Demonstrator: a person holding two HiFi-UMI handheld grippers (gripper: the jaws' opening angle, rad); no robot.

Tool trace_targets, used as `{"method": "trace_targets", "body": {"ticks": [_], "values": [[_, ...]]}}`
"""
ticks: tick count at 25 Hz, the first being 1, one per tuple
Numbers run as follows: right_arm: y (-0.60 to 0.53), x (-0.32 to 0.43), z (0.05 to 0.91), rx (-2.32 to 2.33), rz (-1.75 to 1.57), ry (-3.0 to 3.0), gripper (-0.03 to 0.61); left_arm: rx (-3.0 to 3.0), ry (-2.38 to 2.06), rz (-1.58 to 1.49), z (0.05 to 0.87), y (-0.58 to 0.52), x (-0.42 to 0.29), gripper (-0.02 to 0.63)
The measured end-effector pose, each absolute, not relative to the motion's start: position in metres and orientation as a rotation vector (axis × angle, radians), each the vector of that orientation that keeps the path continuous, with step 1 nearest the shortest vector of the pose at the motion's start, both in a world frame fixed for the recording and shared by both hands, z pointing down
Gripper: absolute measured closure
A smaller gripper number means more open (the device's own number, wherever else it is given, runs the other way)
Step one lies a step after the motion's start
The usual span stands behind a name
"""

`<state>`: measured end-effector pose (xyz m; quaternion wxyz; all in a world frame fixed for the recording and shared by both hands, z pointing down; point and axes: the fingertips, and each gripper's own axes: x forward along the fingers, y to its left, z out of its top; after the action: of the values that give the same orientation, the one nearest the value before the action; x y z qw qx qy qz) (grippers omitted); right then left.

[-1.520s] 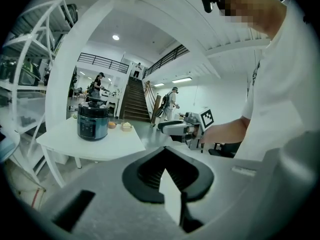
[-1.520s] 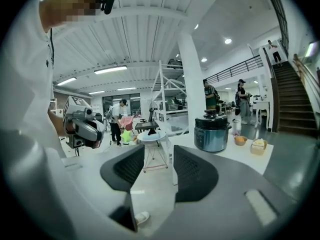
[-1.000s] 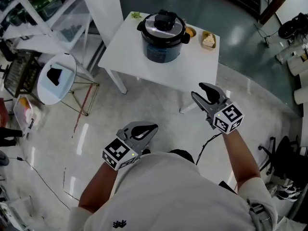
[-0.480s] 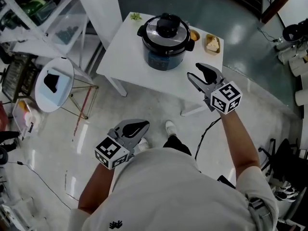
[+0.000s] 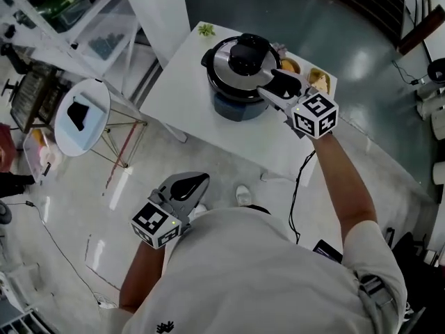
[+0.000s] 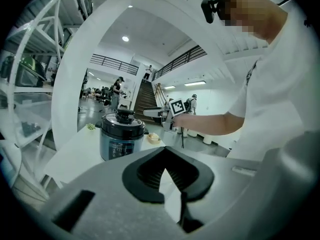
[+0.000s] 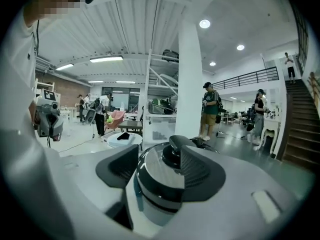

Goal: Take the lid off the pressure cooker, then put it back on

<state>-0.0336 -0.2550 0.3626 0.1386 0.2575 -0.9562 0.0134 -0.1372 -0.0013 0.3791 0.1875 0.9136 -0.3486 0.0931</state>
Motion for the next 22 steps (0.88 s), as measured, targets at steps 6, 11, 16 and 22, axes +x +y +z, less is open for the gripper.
{"method": "trace_targets", "body": {"ticks": [6, 11, 16, 22], "values": [[-0.312, -0.054, 0.372, 0.645, 0.013, -2.756, 0.265, 2.504, -1.125, 0.262, 0.381, -0.02, -0.136, 0.607], [-0.338, -0.077, 0.38, 0.56, 0.001, -2.741, 0.249, 2.426, -1.241, 0.25, 0.384, -0.025, -0.146, 0.607], [-0.355, -0.09, 0.392, 0.484, 0.001, -2.689, 0.239, 2.38, -1.313, 0.244, 0.384, -0.027, -0.15, 0.607], [-0.36, -0.098, 0.406, 0.415, 0.006, -2.581, 0.244, 2.352, -1.35, 0.255, 0.387, -0.025, -0.152, 0.607]]}}
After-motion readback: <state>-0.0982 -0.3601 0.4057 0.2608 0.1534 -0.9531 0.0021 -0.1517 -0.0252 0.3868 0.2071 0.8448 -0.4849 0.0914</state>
